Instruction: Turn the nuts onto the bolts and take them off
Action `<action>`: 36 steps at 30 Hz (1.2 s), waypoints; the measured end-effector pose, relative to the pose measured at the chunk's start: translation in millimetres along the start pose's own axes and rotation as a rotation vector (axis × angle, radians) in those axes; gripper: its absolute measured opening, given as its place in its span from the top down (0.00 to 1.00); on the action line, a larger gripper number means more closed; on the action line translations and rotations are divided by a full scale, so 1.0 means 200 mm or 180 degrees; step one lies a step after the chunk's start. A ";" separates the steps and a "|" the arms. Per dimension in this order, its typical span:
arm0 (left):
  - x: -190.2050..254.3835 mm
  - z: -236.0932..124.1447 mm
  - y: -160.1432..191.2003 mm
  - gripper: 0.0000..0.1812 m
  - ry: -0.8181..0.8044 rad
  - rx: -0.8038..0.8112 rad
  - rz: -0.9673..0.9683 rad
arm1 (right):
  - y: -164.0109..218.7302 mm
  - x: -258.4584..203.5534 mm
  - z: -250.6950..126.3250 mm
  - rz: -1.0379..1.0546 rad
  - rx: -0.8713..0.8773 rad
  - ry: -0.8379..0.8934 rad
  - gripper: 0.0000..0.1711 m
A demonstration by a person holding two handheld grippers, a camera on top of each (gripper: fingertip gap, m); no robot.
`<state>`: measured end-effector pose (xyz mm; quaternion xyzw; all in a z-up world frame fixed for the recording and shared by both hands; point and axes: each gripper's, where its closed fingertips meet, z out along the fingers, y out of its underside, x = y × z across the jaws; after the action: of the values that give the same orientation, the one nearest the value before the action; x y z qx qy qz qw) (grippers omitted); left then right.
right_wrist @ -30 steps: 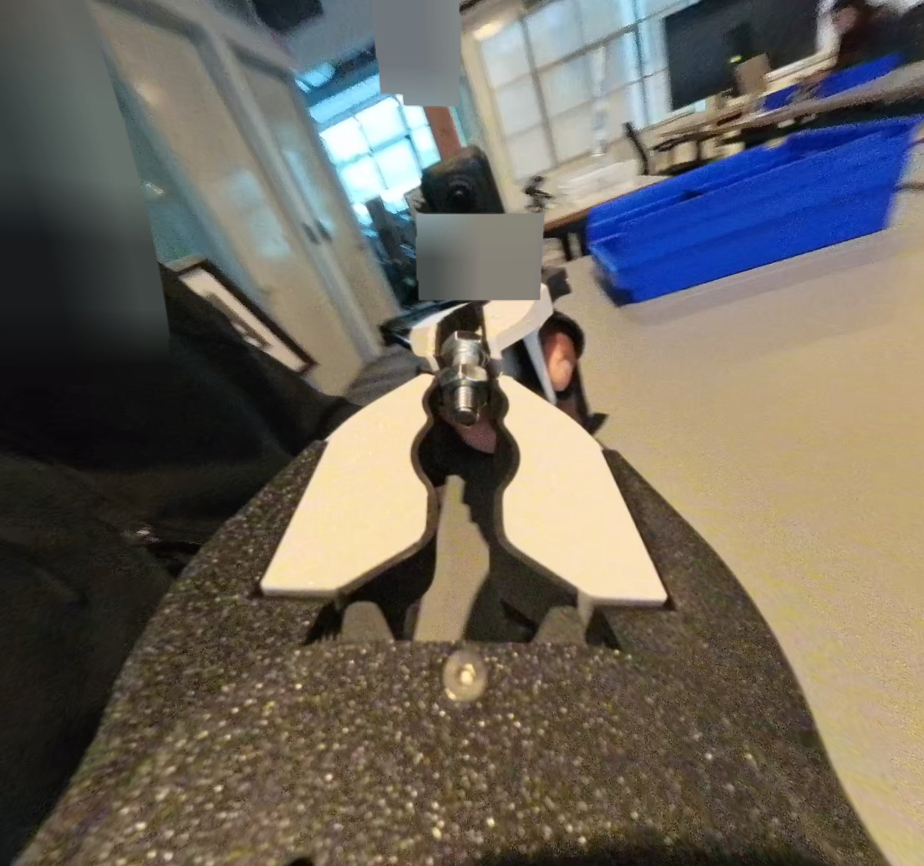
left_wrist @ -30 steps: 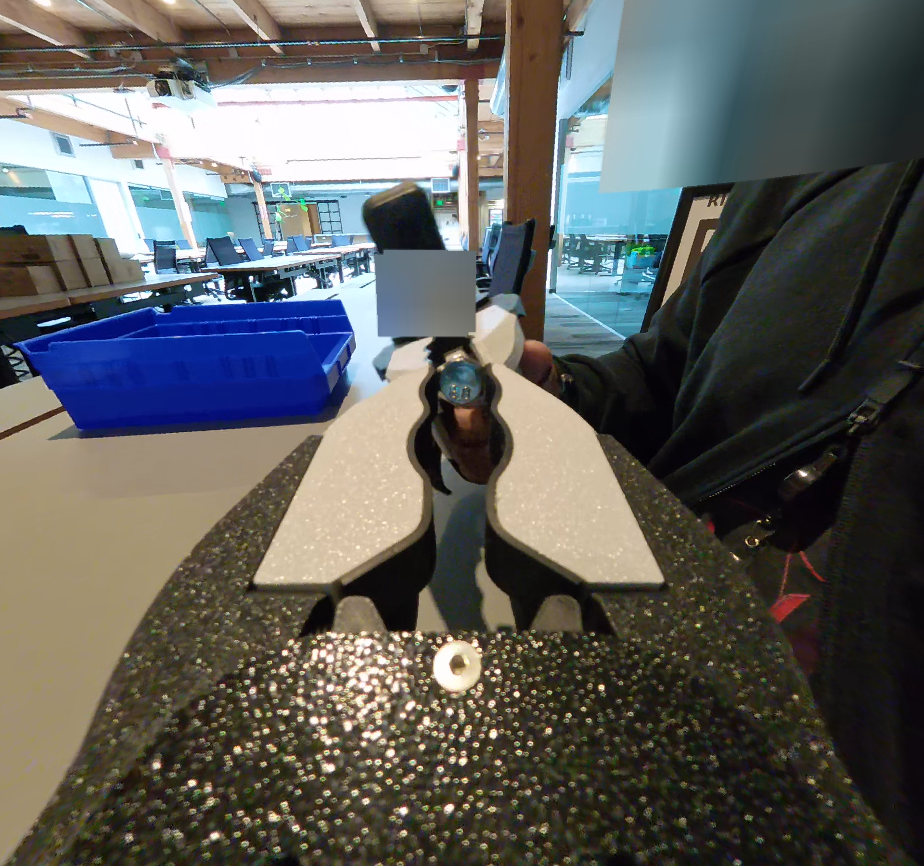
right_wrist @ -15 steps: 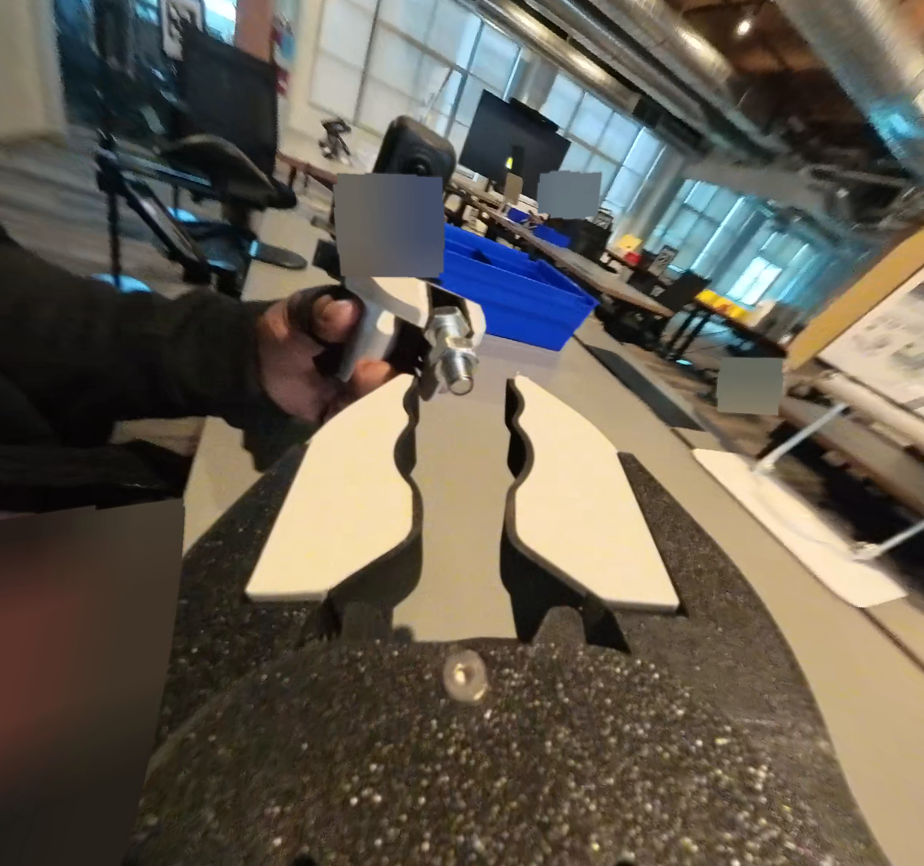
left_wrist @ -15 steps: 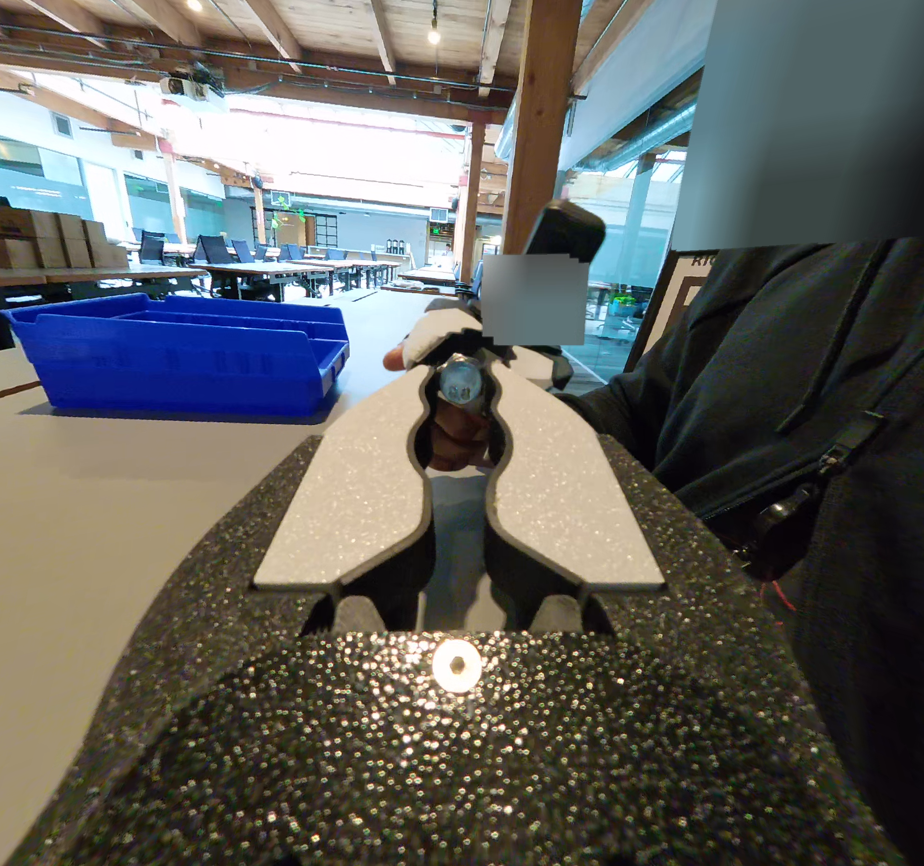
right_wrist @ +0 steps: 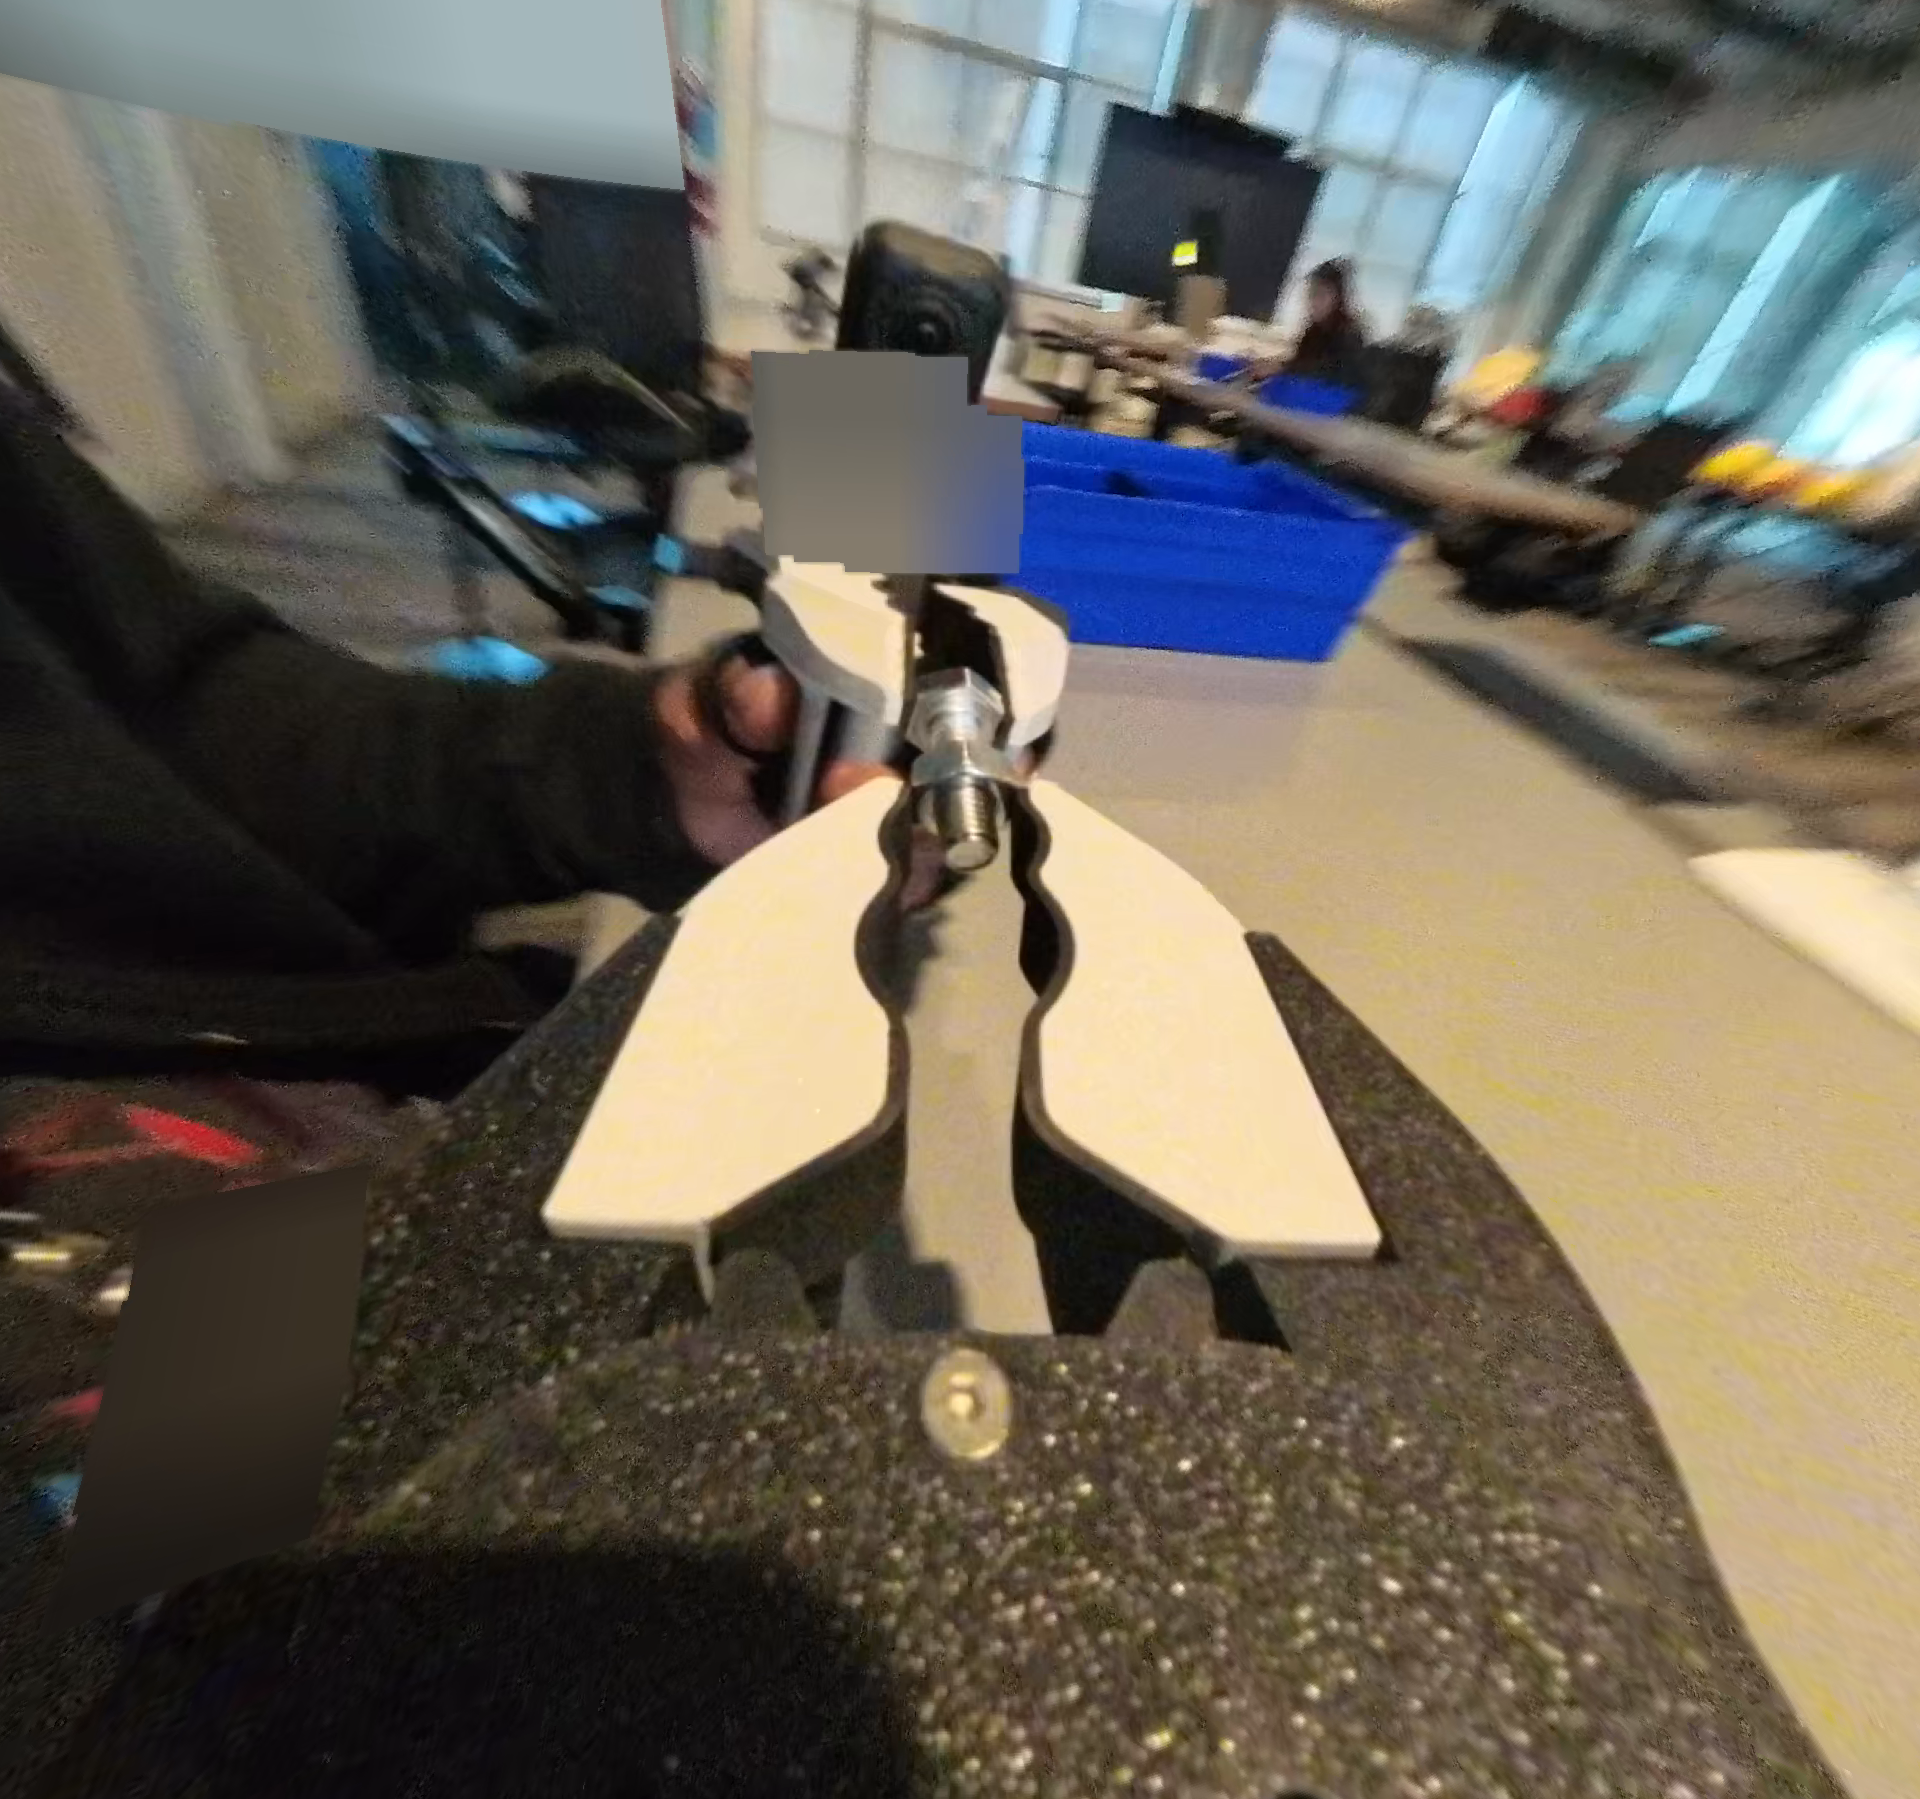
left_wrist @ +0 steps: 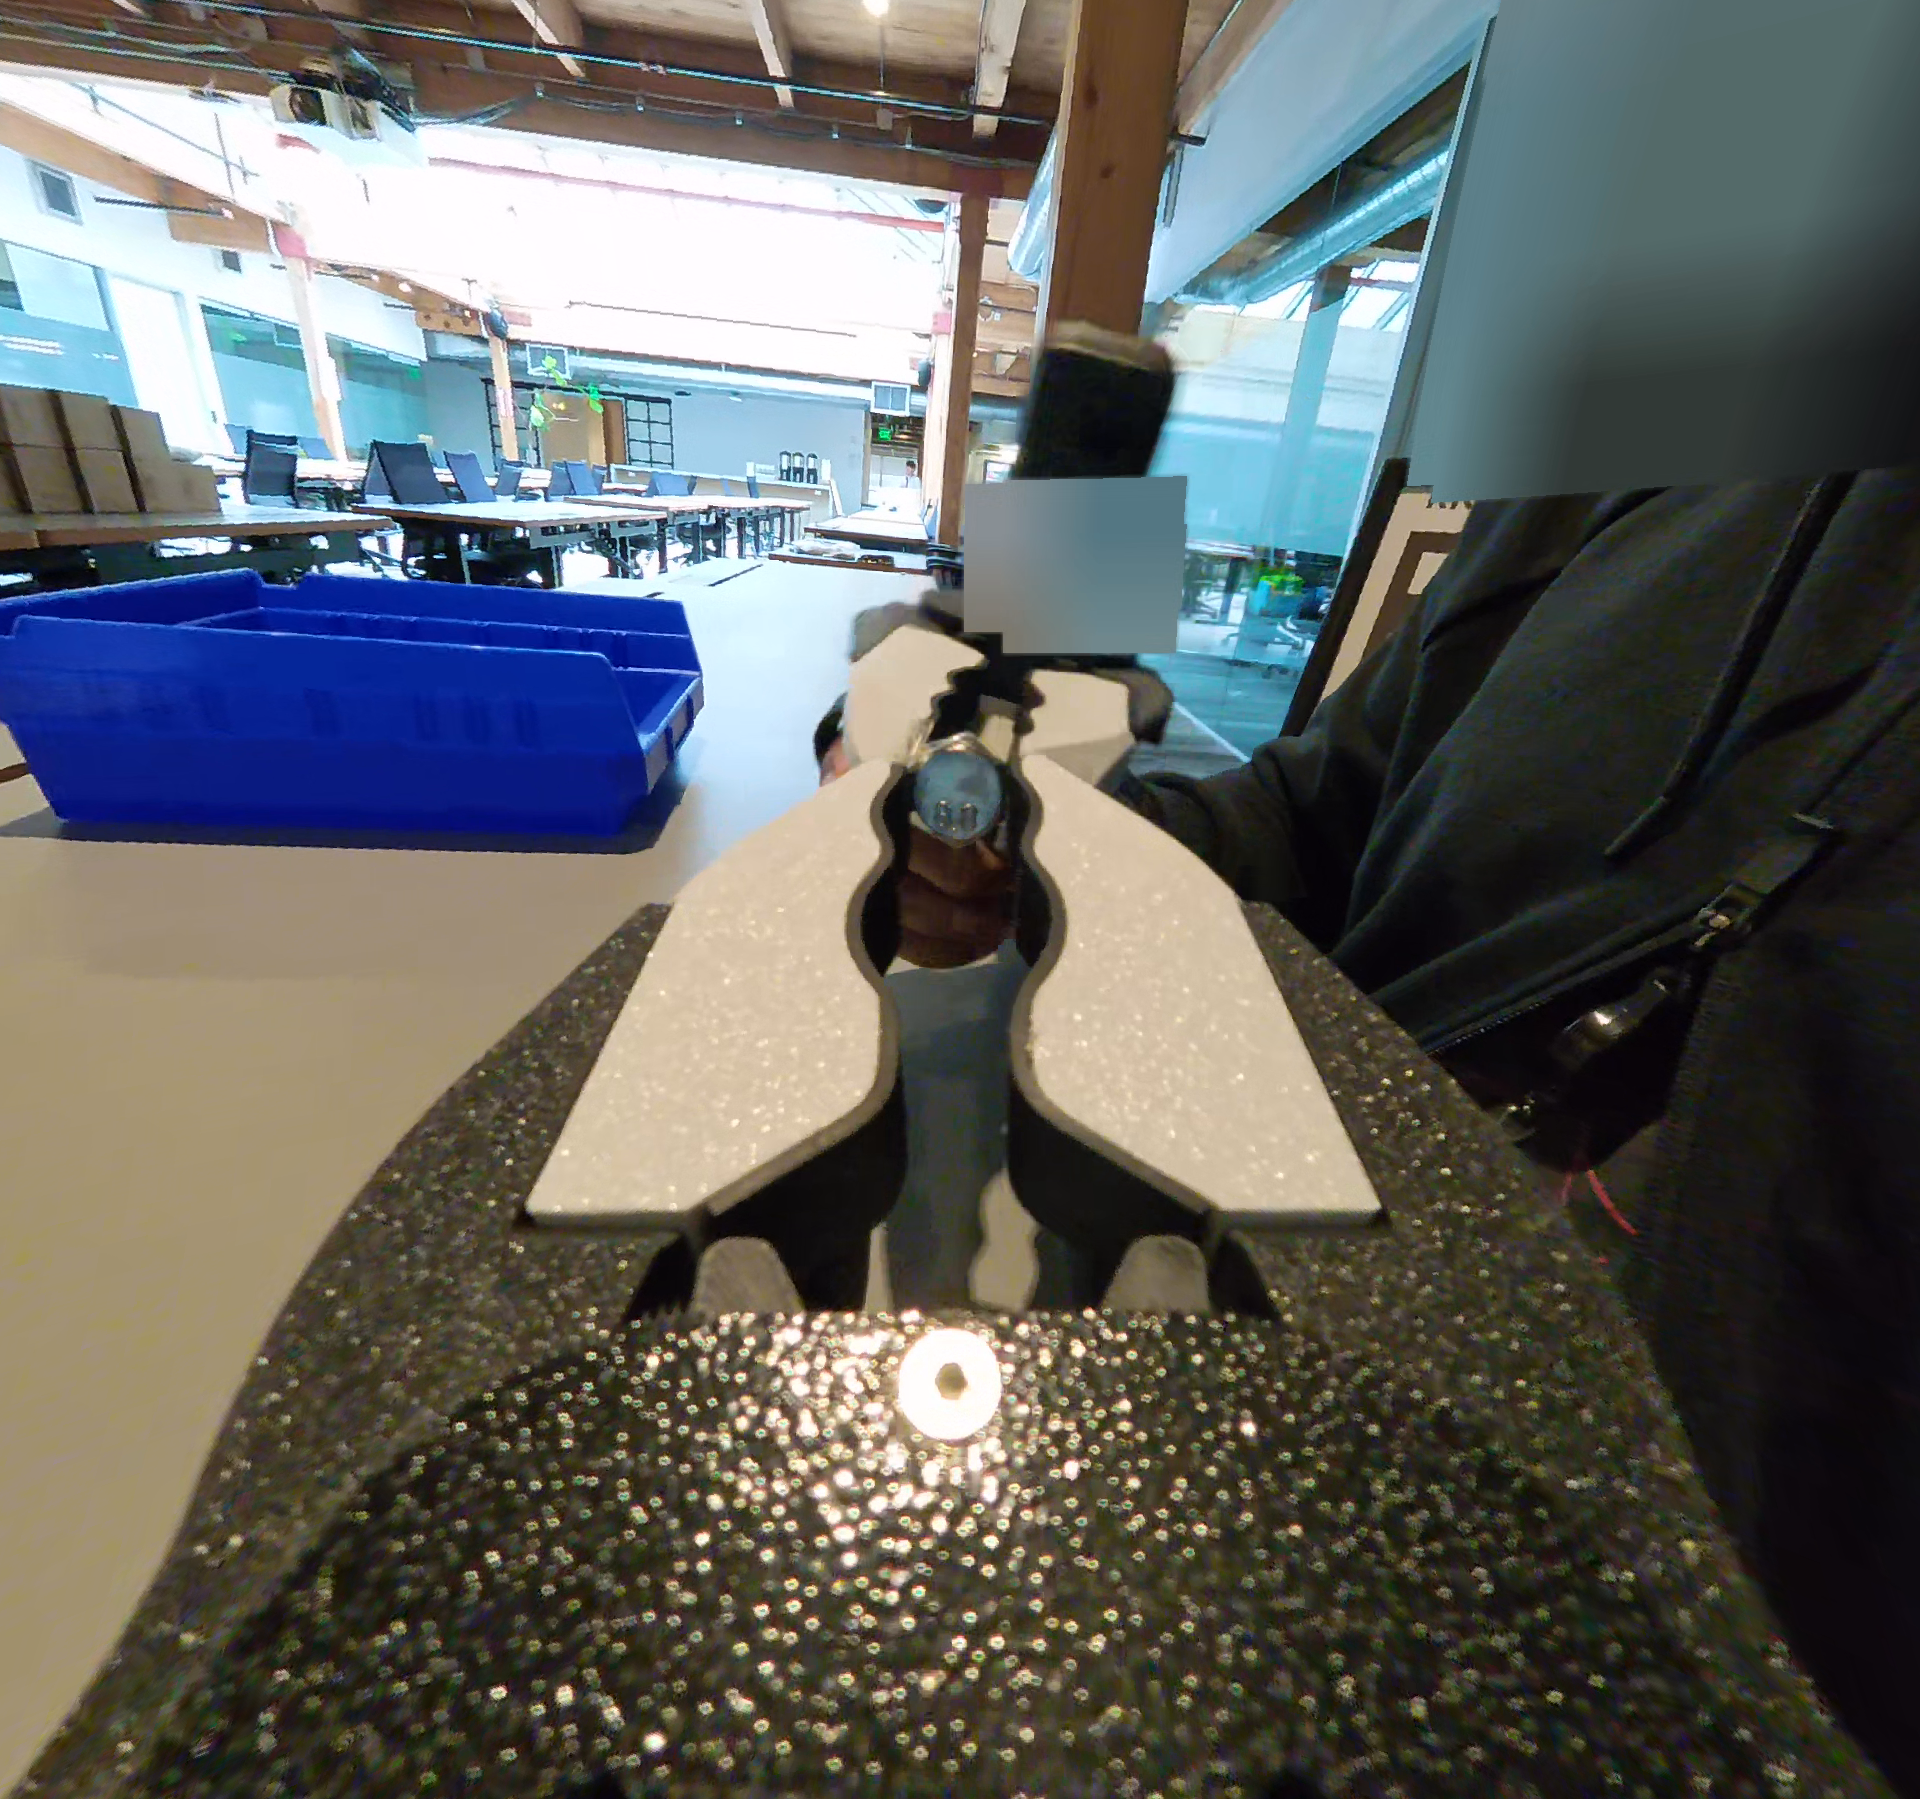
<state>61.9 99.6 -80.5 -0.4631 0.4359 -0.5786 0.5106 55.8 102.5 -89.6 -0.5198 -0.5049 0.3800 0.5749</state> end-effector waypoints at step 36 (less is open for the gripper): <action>0.02 0.03 0.01 0.91 -0.0119 -0.0154 0.0429 | -0.04 -0.04 -0.04 0.1820 0.0436 -0.1222 0.90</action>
<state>67.4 94.4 -81.8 -0.4557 0.4703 -0.5234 0.5451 60.8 92.4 -83.4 -0.5195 -0.4112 0.6494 0.3733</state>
